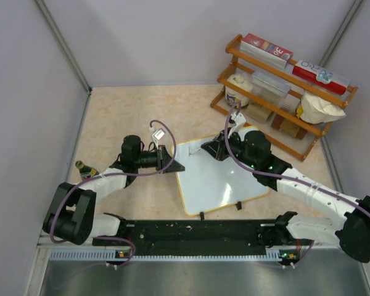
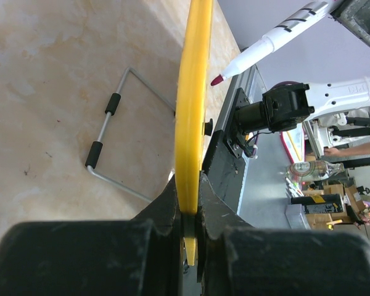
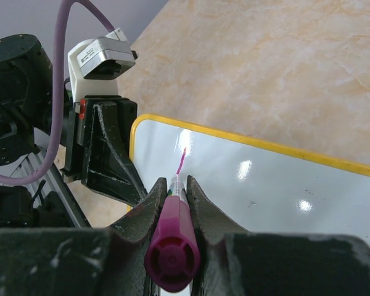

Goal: Write a sentence on the whiteboard

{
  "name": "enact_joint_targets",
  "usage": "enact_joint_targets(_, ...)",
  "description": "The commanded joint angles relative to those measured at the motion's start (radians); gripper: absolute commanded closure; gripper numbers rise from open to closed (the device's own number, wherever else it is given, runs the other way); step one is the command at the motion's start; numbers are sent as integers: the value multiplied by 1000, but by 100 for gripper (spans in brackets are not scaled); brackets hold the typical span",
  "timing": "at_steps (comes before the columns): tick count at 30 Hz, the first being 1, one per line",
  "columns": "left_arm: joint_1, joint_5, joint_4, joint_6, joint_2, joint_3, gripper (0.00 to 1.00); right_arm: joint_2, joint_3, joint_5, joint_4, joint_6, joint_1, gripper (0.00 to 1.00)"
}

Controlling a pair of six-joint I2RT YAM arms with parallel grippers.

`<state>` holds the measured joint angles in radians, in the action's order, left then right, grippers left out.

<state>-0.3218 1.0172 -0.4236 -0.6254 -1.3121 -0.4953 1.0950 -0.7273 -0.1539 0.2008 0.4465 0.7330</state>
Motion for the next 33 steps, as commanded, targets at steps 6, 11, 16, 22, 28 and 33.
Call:
enact_joint_targets(6, -3, -34, 6, 61, -13, 23, 100, 25, -69, 19, 61, 17, 11, 100)
enact_joint_targets(11, -3, -32, 9, 61, -15, 24, 100, 26, -75, 34, 60, 24, 11, 100)
enact_joint_targets(16, -3, -34, 9, 62, -15, 24, 100, 42, -86, 36, 45, 17, 9, 100)
enact_joint_targets(22, -3, -32, 6, 62, -16, 23, 100, 40, -80, 57, 17, 8, 9, 100)
enact_joint_targets(28, -3, -31, 9, 66, -19, 20, 100, 34, -73, 63, -15, -15, 11, 100)
enact_joint_targets(33, -3, -28, 11, 66, -21, 20, 100, 31, -63, 71, -26, -20, 11, 100)
